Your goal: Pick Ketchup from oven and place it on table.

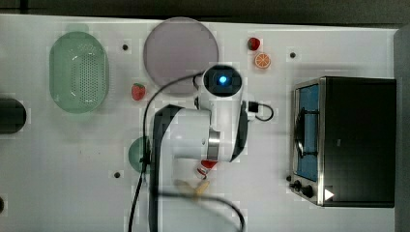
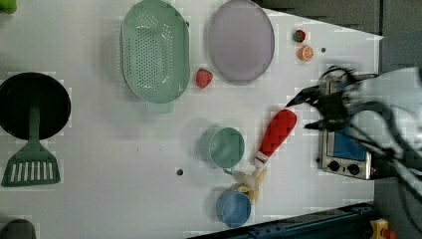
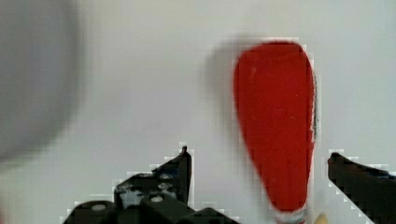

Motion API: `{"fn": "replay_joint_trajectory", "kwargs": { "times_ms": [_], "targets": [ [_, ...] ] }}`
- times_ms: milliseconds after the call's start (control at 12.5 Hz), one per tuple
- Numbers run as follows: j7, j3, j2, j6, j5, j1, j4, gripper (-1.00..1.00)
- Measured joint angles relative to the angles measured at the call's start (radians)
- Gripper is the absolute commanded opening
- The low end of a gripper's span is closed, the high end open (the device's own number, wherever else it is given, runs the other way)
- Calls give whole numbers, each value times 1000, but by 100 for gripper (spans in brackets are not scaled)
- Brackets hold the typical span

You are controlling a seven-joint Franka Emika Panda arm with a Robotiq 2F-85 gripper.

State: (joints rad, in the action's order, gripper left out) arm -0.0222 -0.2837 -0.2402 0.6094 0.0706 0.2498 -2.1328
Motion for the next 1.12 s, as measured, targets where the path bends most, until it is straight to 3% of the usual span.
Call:
{"fn": "replay_joint_trajectory", "kwargs": {
  "times_ms": [160,400,560,800,960,1120],
  "targets": [
    [0,-12,123,-107,-5,5,113,100],
    [0,-11,235,-245,-63,17,390,100],
    [0,-21,286,-438,-80,25,540,100],
    [0,-21,344,-626,-106,11,619,100],
    [0,-21,319,-636,-108,-14,635,100],
    [0,-44,282,-622,-128,-1,620,100]
  ]
}}
